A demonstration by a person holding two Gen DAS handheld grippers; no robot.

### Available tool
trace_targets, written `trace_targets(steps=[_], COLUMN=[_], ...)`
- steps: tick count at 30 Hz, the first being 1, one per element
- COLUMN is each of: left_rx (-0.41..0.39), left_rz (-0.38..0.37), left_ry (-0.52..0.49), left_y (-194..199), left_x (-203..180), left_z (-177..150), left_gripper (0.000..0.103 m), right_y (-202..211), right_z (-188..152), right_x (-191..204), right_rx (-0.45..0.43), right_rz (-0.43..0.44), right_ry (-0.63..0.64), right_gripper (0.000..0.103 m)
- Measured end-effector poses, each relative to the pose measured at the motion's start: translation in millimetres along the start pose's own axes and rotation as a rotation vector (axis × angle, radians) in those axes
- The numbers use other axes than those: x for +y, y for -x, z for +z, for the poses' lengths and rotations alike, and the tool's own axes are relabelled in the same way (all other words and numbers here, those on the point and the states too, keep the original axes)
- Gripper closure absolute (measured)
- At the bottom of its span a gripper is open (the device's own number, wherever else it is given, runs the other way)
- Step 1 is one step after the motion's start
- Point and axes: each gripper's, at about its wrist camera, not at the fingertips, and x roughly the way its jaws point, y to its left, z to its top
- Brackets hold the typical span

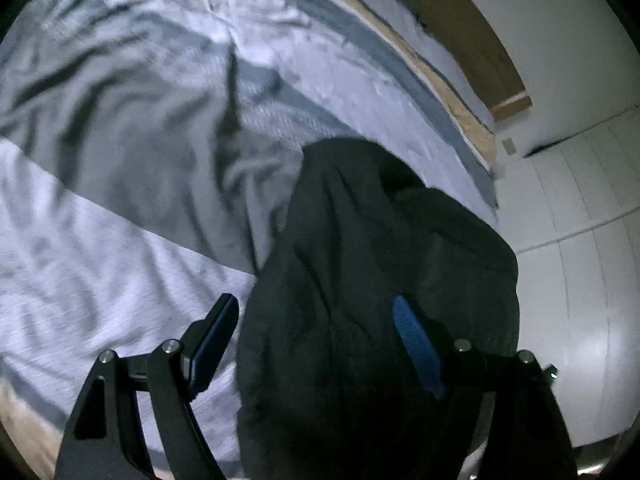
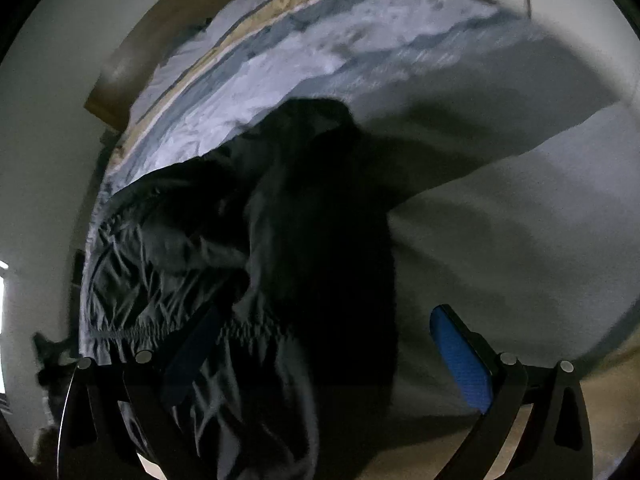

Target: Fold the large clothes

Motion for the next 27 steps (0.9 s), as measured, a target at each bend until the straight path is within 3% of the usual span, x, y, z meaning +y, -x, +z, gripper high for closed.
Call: trace_targets(steps=[7,11,19,24,27], left_rx=[0.121,0.166,0.207,0.259,0.276], left_rz=[-0.058,-0.082,-0.181,-0.365,-0.394], left_ry=[-0.078,-0.059,-0.068,-0.017,-0.007], left_y=[-49,-82,-117,-127,-136], left_x=[-10,2,10,-1,-6], left_z=[-11,-3,-4,-15,-19], left_gripper=[0.024,0.000,0.000,0.000,0.000], right_y=[-56,-81,-108,-129,-140], right_z=[-11,-4,5,0,-1], right_x=[-8,-10,-6,15,25], right_rx=[0.171,0.224,0.284,0.345,0.357], right_rz=[0.142,0.193,0.261,0.419,0.457], right_ry=[-0.036,-0.044,0.001,0.009,0.012], right_gripper=[0.000,0.000,0.000,0.000,0.000])
